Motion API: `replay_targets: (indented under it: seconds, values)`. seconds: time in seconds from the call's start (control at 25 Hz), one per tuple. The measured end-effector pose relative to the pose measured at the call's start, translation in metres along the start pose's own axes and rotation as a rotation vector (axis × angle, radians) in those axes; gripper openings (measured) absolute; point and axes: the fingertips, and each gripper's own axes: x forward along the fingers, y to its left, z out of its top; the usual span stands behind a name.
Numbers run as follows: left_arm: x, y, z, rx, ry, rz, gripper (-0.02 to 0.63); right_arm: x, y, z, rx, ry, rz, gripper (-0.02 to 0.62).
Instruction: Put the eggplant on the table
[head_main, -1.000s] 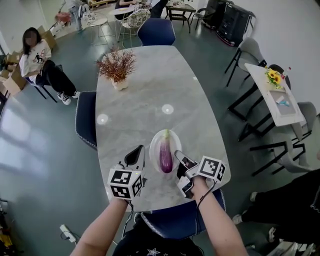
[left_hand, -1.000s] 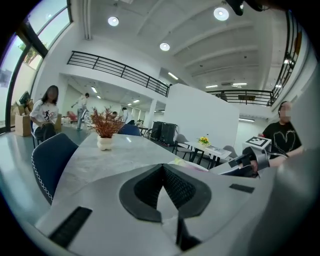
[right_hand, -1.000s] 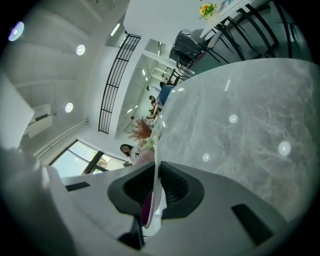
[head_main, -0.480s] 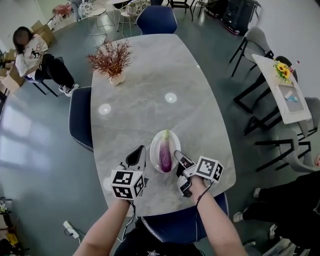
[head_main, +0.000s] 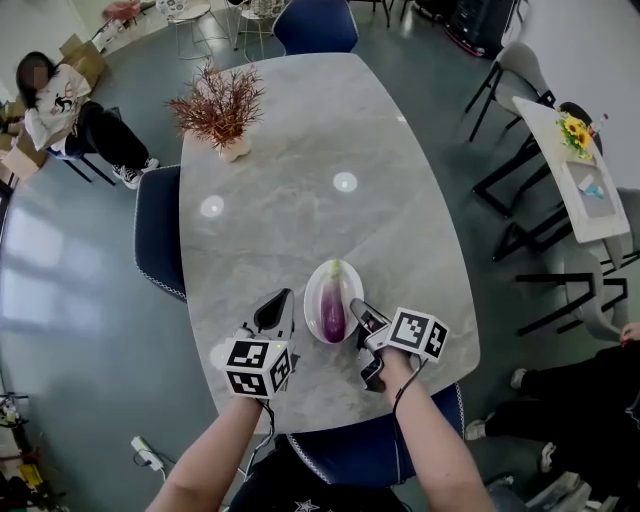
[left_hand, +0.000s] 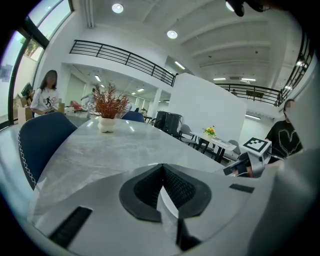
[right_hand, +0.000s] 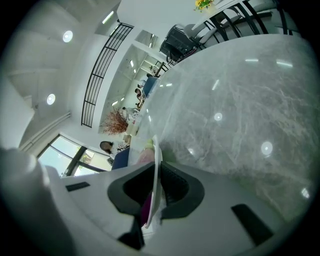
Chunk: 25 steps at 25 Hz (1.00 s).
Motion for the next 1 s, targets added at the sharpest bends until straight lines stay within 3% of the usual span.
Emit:
replay_targets:
  seconds: [0.44,1.0]
  values:
    - [-0.0036,0.0003,-0.0089,-0.005,0.022,-0.012,0.006,0.0024,-0.0074,-0.0023,0.077,-0.021,-0.039,0.029]
    - [-0.0031,0.0015,-0.0091,0.000,0.030,-0.023,0.006,0.0015,-0.0042,0.0014,-0.038,-0.019,-0.116,0.031]
